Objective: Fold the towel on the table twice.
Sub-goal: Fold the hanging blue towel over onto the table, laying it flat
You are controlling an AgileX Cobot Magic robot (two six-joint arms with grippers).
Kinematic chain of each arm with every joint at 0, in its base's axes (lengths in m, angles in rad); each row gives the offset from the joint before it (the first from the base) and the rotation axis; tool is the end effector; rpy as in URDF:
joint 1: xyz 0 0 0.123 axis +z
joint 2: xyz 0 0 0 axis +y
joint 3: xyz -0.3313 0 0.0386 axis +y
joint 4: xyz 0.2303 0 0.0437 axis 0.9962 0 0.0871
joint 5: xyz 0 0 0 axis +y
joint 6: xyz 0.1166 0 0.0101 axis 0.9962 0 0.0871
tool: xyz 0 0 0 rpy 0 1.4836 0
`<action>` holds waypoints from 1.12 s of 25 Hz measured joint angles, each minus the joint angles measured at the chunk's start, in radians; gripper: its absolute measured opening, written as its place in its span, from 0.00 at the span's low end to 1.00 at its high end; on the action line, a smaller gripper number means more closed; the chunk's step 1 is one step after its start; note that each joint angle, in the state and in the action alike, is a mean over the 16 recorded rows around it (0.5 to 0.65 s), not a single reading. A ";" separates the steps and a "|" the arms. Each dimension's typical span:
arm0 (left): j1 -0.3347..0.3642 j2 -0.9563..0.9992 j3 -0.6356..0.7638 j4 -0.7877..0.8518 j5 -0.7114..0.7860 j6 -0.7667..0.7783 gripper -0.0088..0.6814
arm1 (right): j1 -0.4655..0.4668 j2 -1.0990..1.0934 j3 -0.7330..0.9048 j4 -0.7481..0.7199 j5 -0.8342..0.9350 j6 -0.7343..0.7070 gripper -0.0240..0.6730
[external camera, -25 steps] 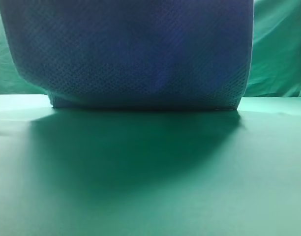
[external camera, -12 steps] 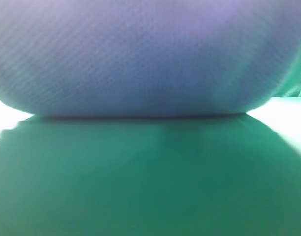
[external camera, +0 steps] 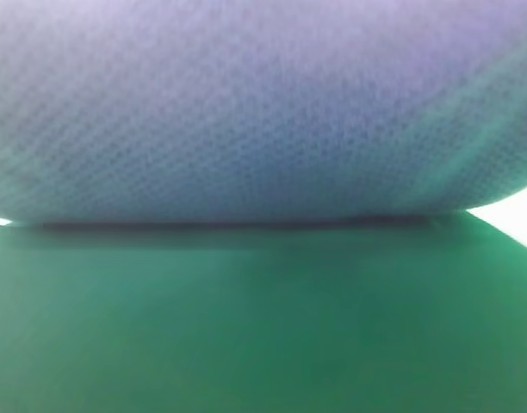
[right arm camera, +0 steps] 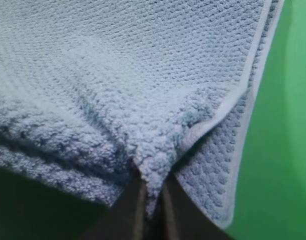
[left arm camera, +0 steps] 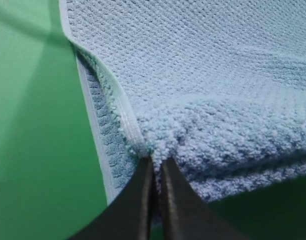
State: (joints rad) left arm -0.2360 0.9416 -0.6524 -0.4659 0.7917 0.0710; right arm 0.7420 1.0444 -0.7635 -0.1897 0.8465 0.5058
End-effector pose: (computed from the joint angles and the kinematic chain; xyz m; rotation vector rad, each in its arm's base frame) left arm 0.1225 -0.0680 0.3003 0.0952 2.5430 -0.6118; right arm 0.1289 0.0958 0.3075 -0.4192 2.5688 0.2262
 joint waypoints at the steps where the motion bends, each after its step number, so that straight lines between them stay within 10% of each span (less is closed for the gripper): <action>1: 0.000 0.012 0.004 -0.006 -0.012 0.000 0.01 | -0.001 0.012 -0.001 -0.008 -0.001 0.008 0.03; 28: 0.000 0.800 -0.450 0.025 -0.298 0.033 0.02 | -0.322 0.714 -0.382 0.024 -0.264 -0.234 0.04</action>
State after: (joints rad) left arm -0.2360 1.7417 -1.1025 -0.4408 0.4935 0.1043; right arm 0.4198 1.7582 -1.1454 -0.1654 0.5827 0.2720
